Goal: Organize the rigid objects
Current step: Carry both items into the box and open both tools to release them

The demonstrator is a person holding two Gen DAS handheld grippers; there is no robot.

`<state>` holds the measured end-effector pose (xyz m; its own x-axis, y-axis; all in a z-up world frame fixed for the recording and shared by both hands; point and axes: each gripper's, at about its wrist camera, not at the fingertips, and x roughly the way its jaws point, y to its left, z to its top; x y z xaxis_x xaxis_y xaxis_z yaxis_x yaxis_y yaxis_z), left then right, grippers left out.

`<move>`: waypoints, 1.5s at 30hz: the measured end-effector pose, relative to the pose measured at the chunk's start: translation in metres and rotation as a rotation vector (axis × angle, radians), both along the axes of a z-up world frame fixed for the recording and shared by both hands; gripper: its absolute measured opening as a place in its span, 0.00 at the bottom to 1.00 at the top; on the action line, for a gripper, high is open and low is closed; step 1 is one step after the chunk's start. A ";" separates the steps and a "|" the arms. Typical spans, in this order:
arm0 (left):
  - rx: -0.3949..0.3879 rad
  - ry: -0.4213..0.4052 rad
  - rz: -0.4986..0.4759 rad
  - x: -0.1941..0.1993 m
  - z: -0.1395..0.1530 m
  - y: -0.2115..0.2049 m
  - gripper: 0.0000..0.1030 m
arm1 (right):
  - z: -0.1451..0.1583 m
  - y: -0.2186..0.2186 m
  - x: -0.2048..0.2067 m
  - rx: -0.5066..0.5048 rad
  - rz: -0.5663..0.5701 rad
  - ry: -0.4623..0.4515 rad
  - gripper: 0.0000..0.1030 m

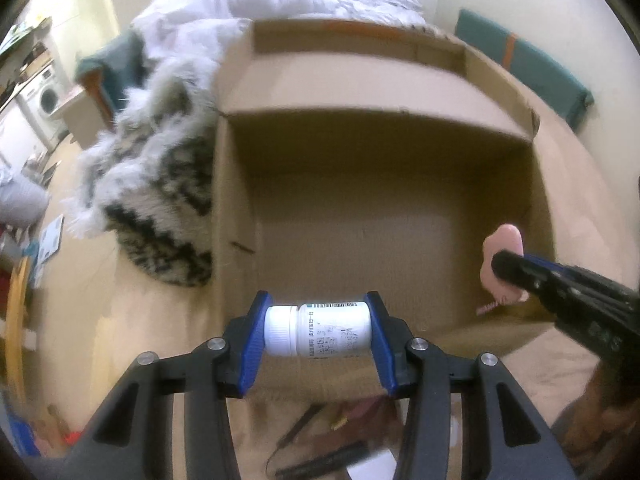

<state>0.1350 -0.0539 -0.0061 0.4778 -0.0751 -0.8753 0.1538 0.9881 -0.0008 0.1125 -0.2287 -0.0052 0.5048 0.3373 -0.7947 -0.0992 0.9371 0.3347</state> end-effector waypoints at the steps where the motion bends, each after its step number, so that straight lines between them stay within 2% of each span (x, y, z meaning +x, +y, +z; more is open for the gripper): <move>1: 0.005 0.012 0.002 0.003 -0.006 -0.002 0.42 | -0.004 0.001 0.000 -0.006 0.002 0.013 0.24; 5: 0.001 0.070 0.007 0.014 -0.025 -0.008 0.42 | -0.016 0.000 0.006 -0.017 -0.007 0.051 0.24; 17: 0.074 0.079 -0.046 0.022 -0.042 -0.024 0.42 | -0.043 -0.002 0.009 -0.041 -0.032 0.151 0.24; 31: 0.086 0.094 -0.001 0.031 -0.047 -0.029 0.42 | -0.033 -0.012 0.012 -0.001 -0.070 0.140 0.24; 32: 0.090 0.097 -0.004 0.030 -0.047 -0.029 0.42 | -0.032 -0.012 0.012 0.009 -0.071 0.137 0.25; 33: 0.088 0.104 -0.006 0.029 -0.047 -0.030 0.48 | -0.030 -0.013 0.012 0.022 -0.074 0.134 0.25; 34: 0.086 0.113 -0.005 0.028 -0.047 -0.029 0.53 | -0.028 -0.017 0.012 0.032 -0.077 0.131 0.28; 35: 0.078 0.119 -0.003 0.027 -0.047 -0.028 0.63 | -0.026 -0.019 0.012 0.044 -0.081 0.127 0.38; 36: 0.066 0.115 0.004 0.025 -0.044 -0.028 0.68 | -0.024 -0.024 0.009 0.062 -0.084 0.121 0.49; 37: 0.060 0.109 0.011 0.023 -0.042 -0.026 0.69 | -0.020 -0.027 0.008 0.089 -0.085 0.109 0.63; 38: 0.058 0.105 0.016 0.020 -0.038 -0.025 0.70 | -0.016 -0.028 0.008 0.119 -0.082 0.093 0.69; 41: 0.053 0.104 0.016 0.014 -0.031 -0.025 0.71 | -0.004 -0.030 0.006 0.126 -0.089 0.054 0.79; 45: 0.054 0.103 0.024 0.008 -0.026 -0.021 0.71 | 0.004 -0.034 0.002 0.170 -0.087 0.035 0.84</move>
